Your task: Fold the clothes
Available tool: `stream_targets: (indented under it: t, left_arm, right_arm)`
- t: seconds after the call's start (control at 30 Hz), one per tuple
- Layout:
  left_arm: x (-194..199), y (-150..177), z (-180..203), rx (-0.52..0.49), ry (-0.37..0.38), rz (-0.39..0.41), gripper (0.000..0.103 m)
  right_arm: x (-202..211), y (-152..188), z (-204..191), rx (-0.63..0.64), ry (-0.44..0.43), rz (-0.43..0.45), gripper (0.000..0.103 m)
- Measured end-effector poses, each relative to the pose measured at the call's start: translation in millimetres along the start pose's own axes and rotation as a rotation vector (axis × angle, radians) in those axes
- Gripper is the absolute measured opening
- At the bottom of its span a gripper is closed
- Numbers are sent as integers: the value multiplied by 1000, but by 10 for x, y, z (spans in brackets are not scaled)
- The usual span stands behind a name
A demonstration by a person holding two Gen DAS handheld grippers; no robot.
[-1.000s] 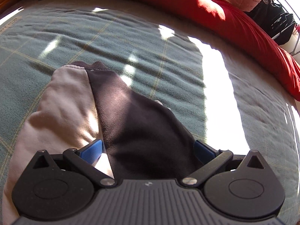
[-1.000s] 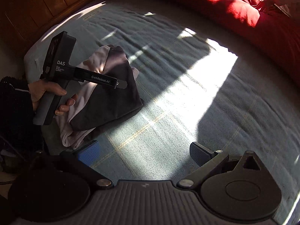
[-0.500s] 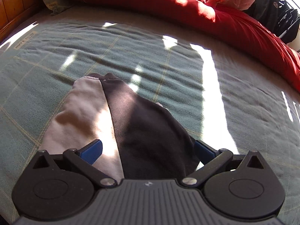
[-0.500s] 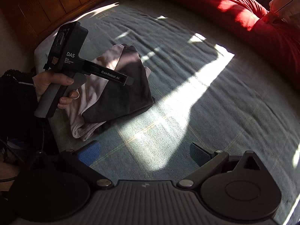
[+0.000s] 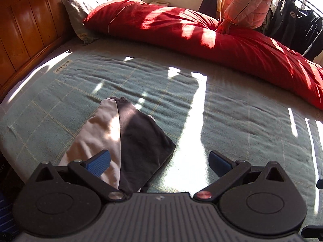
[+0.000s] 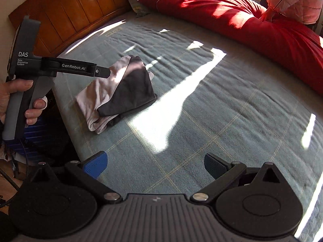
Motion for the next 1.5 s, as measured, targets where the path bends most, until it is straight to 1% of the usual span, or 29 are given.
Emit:
stream_targets:
  t: [0.17, 0.3, 0.53, 0.77, 0.9, 1.07, 1.13, 1.23, 1.37, 1.5]
  left_arm:
    - [299, 136, 154, 13, 4, -15, 103]
    - [501, 243, 259, 24, 8, -31, 103]
    - [841, 424, 432, 43, 13, -59, 103]
    - [864, 477, 358, 44, -9, -123, 103]
    - [894, 445, 234, 81, -33, -148, 103]
    - [936, 414, 92, 108, -70, -149, 103]
    - [954, 406, 10, 137, -88, -149, 103]
    - [972, 418, -130, 177, -89, -154, 103]
    - [989, 422, -312, 209, -108, -152, 103]
    - [969, 407, -499, 237, -106, -158, 103]
  right_arm:
    - [234, 229, 45, -19, -39, -1, 103]
    - [372, 355, 57, -44, -46, 0, 103]
    - [512, 383, -44, -50, -66, 6, 103]
    - [461, 221, -207, -32, -55, -9, 103]
    - [377, 43, -356, 17, -55, -34, 103]
    - [260, -186, -551, 81, -69, -53, 103]
    - [214, -271, -629, 108, -74, -59, 103]
    - [147, -378, -754, 154, -82, -73, 103]
    - [53, -489, -910, 203, -93, -92, 103]
    - [-47, -587, -1040, 224, -101, -108, 103]
Point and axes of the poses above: each gripper's, at about its wrist camera, not at the fingertips, and x roughly against the way its jaws point, z to its right, y to its underside, the point moved 2 cm from there along -x, roughly the way its jaws point, and after that the axes turned 15 degrees about x, right-handed, at the moved point
